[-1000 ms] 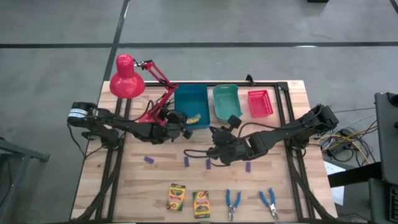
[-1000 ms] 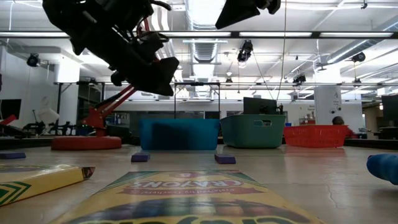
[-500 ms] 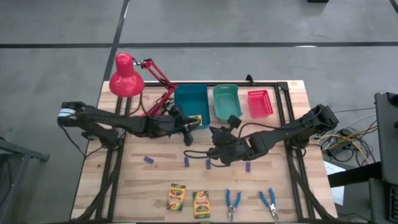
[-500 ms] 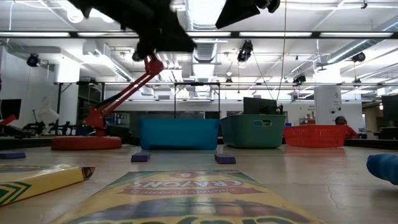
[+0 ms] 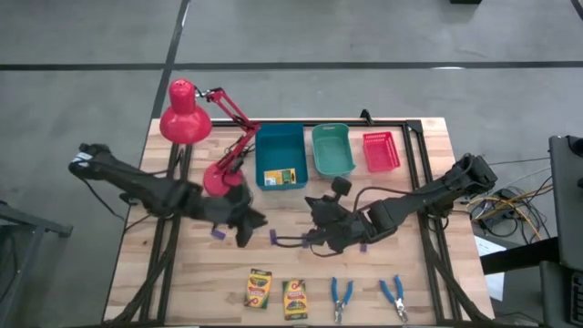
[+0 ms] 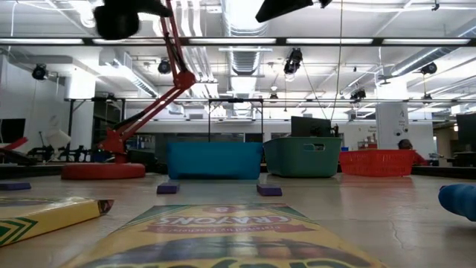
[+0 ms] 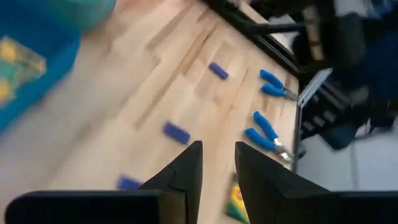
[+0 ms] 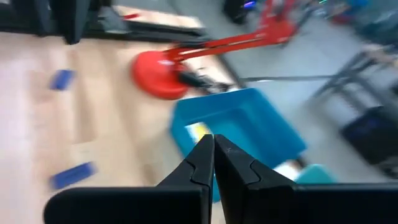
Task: Pick & Place School Supplies
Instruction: Put the crayon box into the blue bin
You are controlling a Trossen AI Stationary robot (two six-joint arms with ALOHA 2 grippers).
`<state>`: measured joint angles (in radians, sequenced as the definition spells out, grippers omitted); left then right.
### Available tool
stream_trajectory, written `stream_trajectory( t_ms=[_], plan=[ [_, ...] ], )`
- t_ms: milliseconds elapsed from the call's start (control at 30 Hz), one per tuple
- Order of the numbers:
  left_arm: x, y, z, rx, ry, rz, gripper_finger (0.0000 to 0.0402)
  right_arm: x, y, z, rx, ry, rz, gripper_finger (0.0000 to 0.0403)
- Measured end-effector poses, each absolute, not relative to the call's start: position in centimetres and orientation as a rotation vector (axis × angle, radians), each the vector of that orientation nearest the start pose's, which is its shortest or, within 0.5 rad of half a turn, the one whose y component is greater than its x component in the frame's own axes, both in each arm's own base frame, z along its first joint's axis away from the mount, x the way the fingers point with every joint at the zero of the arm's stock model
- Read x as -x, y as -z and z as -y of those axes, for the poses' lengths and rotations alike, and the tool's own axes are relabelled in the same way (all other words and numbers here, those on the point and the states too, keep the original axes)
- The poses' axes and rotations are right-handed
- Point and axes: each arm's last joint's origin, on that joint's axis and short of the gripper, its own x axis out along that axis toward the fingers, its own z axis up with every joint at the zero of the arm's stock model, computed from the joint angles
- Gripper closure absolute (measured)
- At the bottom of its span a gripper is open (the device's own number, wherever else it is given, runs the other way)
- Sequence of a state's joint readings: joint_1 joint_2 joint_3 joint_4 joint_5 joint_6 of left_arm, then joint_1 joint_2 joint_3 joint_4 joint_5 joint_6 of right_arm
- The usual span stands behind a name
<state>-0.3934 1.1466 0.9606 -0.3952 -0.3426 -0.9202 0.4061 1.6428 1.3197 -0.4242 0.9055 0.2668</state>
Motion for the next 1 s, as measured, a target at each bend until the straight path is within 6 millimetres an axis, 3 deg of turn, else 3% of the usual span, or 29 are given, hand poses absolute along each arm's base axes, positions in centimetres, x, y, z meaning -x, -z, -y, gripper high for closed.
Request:
stream_trajectory(
  t_ms=[133, 300, 500, 833, 900, 1000],
  plan=[
    [-21.7, -29.0, 10.7, 0.885, -0.284, -0.530, 0.0303, -33.8, -28.5, -12.5, 0.128, 0.345, -0.566, 0.0394],
    [-21.1, -26.4, 13.4, 0.952, -0.315, -0.609, 0.0303, -34.8, -27.7, -13.8, 0.139, 0.111, -0.582, 0.0394],
    [-20.3, -22.5, 15.9, 0.684, -0.239, -0.778, 0.0303, -35.2, -27.0, -14.6, 0.034, -0.076, -0.612, 0.0394],
    [-19.5, -19.6, 18.0, 0.062, 0.027, -0.907, 0.0303, -34.7, -27.3, -15.6, -0.140, -0.056, -0.611, 0.0394],
    [-19.7, -19.3, 18.1, 0.032, 0.030, -0.913, 0.0303, -34.8, -27.2, -15.6, -0.220, -0.029, -0.616, 0.0394],
    [-19.8, -19.1, 18.2, 0.163, -0.028, -0.931, 0.0303, -34.8, -27.1, -15.6, -0.405, 0.028, -0.618, 0.0394]
  ],
)
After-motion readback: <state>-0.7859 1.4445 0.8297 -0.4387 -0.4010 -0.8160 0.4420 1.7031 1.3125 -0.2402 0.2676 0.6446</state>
